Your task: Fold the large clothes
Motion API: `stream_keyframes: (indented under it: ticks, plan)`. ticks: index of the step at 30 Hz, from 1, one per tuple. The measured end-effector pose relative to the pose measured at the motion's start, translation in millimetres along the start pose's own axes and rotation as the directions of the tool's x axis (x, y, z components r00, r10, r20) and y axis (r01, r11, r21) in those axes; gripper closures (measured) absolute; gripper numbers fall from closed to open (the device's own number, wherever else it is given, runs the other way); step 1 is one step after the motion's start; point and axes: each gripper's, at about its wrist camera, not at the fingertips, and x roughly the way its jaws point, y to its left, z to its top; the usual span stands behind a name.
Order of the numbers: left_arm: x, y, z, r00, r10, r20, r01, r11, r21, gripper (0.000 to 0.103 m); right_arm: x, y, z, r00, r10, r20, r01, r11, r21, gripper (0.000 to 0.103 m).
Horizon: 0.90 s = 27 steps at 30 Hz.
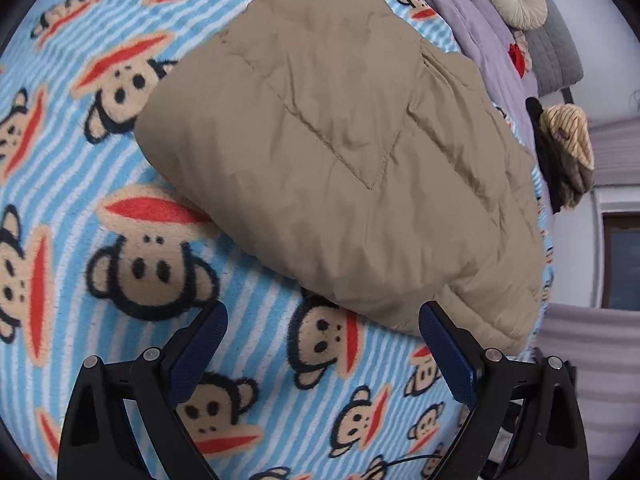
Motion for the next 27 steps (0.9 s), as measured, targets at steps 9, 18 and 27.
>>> stream_keyframes:
  ticks: [9, 18, 27]
  plan:
    - [15.2, 5.2, 24.2, 0.993, -0.105, 0.061, 0.108, 0.993, -0.054, 0.006, 16.4, -17.6, 12.0, 0.996, 0.091, -0.001, -0.091, 0.993, 0.073, 0.010]
    - [42.2, -2.0, 59.2, 0.987, -0.123, 0.106, 0.134, 0.985, -0.104, 0.006, 46.5, -11.8, 41.4, 0.978, 0.204, 0.029, -0.206, 0.971, 0.120, 0.010]
    - [57.5, -9.1, 75.1, 0.983, -0.075, 0.165, 0.100, 0.984, -0.147, 0.024, 69.8, -6.8, 64.5, 0.980, 0.193, 0.041, -0.197, 0.965, 0.171, 0.010]
